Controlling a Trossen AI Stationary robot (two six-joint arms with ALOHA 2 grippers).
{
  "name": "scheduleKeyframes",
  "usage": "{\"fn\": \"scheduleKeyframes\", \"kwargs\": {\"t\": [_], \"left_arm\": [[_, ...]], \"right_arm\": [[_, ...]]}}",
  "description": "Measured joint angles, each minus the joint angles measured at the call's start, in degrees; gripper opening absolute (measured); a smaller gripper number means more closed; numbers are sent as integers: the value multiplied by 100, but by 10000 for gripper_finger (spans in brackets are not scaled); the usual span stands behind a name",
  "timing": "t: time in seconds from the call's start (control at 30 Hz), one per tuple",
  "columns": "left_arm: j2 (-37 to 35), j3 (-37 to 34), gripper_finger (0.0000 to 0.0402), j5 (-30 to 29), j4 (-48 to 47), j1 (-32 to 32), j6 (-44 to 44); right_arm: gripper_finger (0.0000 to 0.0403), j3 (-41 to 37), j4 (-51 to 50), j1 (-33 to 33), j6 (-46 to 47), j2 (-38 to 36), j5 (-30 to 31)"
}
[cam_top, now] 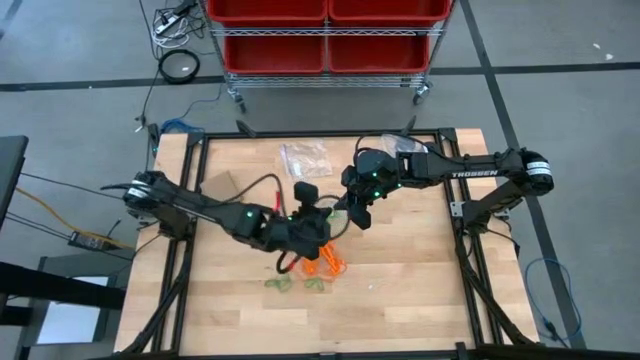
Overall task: Sort rubber bands
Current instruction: Put the green rubber band into the transparent zip bag
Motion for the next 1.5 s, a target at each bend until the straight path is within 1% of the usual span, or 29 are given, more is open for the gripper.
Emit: {"fn": "scheduleKeyframes", "kwargs": {"t": [0.17, 0.3, 0.4, 0.53, 0.7, 0.77, 0.83, 0.9, 1.03, 1.1, 1.17, 1.27, 1.4, 1.5], "left_arm": [[281, 0, 7, 2, -213, 33, -216], [245, 0, 28, -112, -277, -13, -446], [74, -2, 55, -208, -202, -104, -493], [-206, 0, 98, -305, -322, -226, -812], [-453, 0, 142, -295, -979, -449, -1669], [-514, 0, 152, -74, -1341, -611, -2096], [-517, -2, 157, 302, -1655, -776, -2517], [-513, -128, 157, 735, -1766, -953, -2824], [-510, -722, 157, 1484, -1783, -1337, -3318], [-508, -1136, 157, 1694, -1730, -1513, -3733], [-508, -1637, 157, 1759, -1466, -1671, -4181], [-503, -2453, 157, 1762, -503, -1892, -4652], [-503, -3464, 157, 1782, 1080, -1988, -4940], [-503, -4065, 157, 1753, 1796, -1946, -5222]], "right_arm": [[0, 0, -8, 0, -9, -1, -2], [0, 0, -14, 0, -9, -1, -2], [0, 0, -15, 0, -7, -1, -3], [0, 0, -8, 0, -7, -1, -2], [0, -1, -13, 0, -7, -1, -4], [0, -1, -12, 0, -7, -1, -7], [0, 0, -14, 0, -7, -1, -4], [0, 0, -10, 0, -7, -1, -4], [0, 0, 5, -2, -4, -1, -5], [0, -1, 5, -1, 13, -1, -4], [0, 0, 6, 1, 21, -1, -4], [0, 0, 6, 7, 48, -1, -4], [0, 0, 8, 7, 50, -1, -4], [0, 0, 6, 7, 48, -1, -4]]}}
